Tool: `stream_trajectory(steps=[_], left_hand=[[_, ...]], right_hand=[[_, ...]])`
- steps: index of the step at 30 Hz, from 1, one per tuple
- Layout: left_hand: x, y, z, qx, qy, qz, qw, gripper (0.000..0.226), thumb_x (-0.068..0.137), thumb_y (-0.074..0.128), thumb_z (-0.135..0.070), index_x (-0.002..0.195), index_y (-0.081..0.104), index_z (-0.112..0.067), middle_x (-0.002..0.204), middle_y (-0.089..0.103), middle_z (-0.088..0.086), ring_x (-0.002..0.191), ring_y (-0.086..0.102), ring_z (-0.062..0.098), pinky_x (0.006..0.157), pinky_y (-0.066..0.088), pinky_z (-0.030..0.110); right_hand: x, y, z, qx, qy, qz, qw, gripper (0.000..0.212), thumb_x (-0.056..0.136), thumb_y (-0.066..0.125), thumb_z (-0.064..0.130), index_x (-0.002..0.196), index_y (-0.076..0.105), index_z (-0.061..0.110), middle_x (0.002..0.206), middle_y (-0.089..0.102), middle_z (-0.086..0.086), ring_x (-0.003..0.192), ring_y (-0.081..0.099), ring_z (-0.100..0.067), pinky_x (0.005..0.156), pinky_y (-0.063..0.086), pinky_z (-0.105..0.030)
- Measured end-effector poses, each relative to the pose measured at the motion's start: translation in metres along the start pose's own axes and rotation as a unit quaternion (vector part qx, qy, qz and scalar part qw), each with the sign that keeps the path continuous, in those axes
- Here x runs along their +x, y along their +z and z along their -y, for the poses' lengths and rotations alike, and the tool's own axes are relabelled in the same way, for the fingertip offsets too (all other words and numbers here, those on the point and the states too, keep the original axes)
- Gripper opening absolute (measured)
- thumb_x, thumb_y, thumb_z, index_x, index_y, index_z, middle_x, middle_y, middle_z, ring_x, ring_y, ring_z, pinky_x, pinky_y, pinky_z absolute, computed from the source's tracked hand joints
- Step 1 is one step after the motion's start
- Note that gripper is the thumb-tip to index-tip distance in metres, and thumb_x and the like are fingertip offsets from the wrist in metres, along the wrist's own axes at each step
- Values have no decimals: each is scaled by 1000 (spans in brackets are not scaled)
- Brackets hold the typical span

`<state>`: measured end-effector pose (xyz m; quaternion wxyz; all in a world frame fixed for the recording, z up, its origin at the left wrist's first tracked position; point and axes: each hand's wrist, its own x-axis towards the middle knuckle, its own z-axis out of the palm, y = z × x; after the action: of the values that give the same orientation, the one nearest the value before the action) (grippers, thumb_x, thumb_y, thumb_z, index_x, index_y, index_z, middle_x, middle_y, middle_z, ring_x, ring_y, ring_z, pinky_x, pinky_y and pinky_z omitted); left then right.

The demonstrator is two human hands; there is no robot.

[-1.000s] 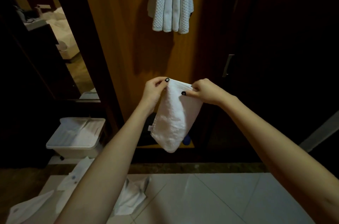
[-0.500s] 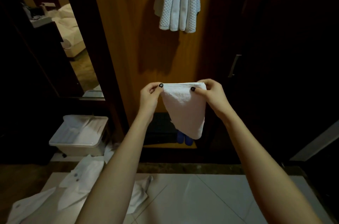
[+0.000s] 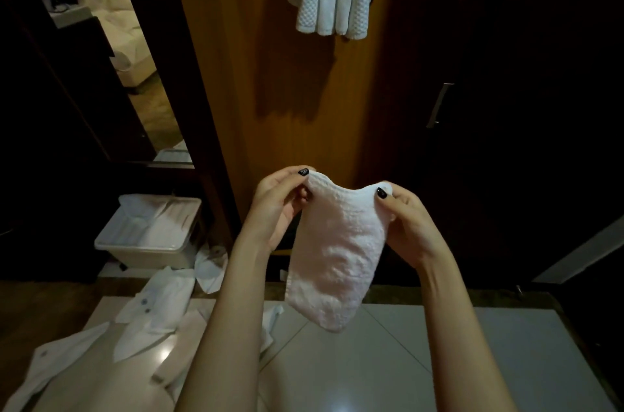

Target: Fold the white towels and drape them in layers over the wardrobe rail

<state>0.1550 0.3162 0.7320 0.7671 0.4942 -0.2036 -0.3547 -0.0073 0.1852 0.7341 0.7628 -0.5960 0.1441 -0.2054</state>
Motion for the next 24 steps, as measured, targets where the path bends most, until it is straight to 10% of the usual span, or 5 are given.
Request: stream_trajectory(steps=[5,9,17,24], left_hand=[[-22,9,-11,39,-18,85,995,19,82,61,-20,93,74,-12,76,69,-4,73,57,5,73,48,17],[-31,11,-18,54,-17,124,991,20,81,61,-21,90,79,-17,81,69,2,82,56,14,74,49,19],[-32,12,-25,55,-35,161,985,12,83,65,-15,93,72,-16,82,66,2,76,62,11,68,51,21],[-27,10,-26,82,-29,116,989,8,78,74,-16,76,67,-20,87,65,9,77,61,15,69,48,27]], right_hand=[[-11,8,9,-17,28,63,997,38,68,81,50,89,76,19,80,67,0,71,61,-12,63,47,-25],[-14,23,15,-20,10,67,997,9,82,69,13,91,71,11,80,70,-2,70,66,-11,60,52,-20],[-15,33,12,-67,-55,16,996,8,71,78,20,76,71,20,83,67,-2,82,63,-21,73,47,-42],[-12,44,10,-89,-95,-20,991,10,80,71,-3,81,63,3,78,67,3,78,64,-8,70,52,-21]])
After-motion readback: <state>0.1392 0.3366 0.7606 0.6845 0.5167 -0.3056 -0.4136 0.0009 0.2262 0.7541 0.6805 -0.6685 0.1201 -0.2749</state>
